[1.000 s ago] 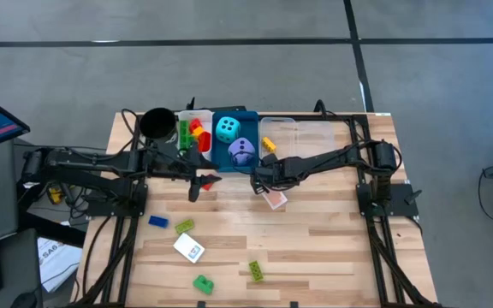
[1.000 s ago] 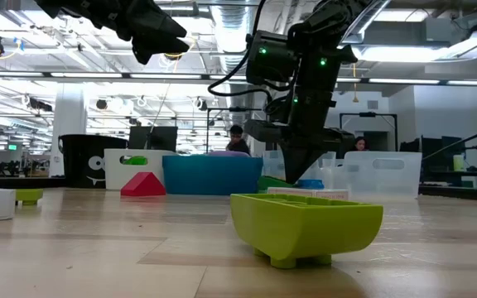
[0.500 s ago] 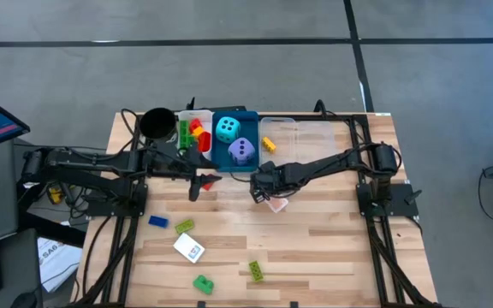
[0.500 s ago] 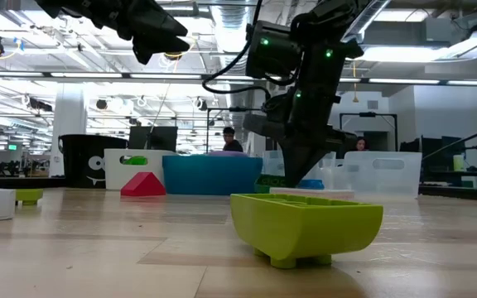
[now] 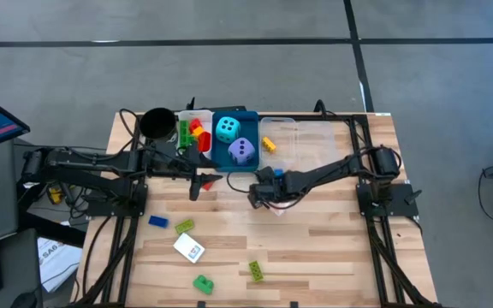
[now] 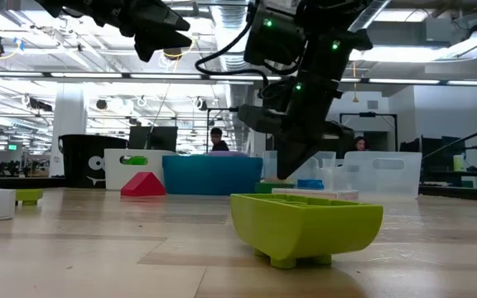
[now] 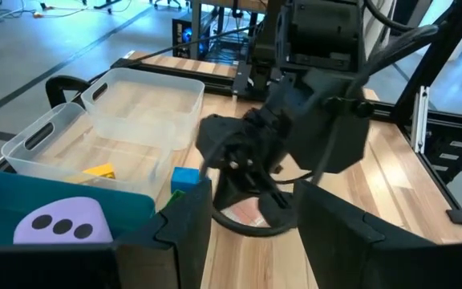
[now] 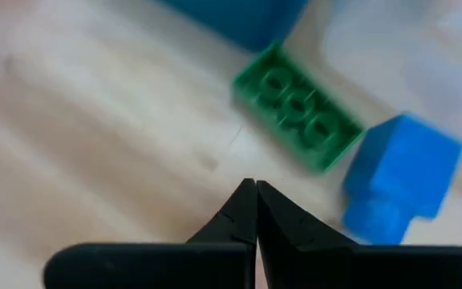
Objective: Pick & Place Toys
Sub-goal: Put the small dark green game piece into the left transparent bin
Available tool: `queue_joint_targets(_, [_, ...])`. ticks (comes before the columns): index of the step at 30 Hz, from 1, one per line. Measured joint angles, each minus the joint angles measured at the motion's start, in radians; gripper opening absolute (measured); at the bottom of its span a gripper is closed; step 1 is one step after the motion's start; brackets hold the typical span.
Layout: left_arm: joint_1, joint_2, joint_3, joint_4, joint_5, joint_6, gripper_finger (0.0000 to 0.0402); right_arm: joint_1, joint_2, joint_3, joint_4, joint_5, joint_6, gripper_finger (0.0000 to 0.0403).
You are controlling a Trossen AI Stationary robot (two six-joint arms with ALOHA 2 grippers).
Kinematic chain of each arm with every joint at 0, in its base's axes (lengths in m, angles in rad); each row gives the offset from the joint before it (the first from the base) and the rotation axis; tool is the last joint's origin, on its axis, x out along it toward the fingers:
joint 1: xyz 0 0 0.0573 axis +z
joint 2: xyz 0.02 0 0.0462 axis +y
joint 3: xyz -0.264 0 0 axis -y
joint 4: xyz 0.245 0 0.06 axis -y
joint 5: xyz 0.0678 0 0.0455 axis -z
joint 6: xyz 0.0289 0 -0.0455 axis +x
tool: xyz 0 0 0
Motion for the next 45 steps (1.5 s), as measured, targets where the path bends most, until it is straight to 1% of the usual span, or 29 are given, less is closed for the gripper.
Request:
queue_joint_targets(2, [0.0,0.0,0.0,0.0,0.0,0.0,0.0167,-0.009,0.0,0.0,0.0,0.032,0.0,0.0])
queue_joint_targets(6, [0.0,0.0,0.0,0.0,0.0,0.0,0.0167,-0.036,0.0,0.0,0.001,0.059,0.0,0.0])
queue_joint_targets(18, [0.0,0.0,0.0,0.0,0.0,0.0,0.0167,-0.092,0.0,0.0,0.003,0.053,-0.044,0.0])
queue_joint_targets(29, [0.0,0.0,0.0,0.0,0.0,0.0,0.0167,-0.099,0.0,0.0,0.003,0.049,-0.086,0.0])
queue_joint_targets(31, [0.0,0.0,0.0,0.0,0.0,0.0,0.0167,-0.099,0.0,0.0,0.003,0.035,-0.09,0.0])
queue_joint_targets(45, [0.0,0.0,0.0,0.0,0.0,0.0,0.0167,-0.104,0.0,0.0,0.003,0.031,-0.087,0.0])
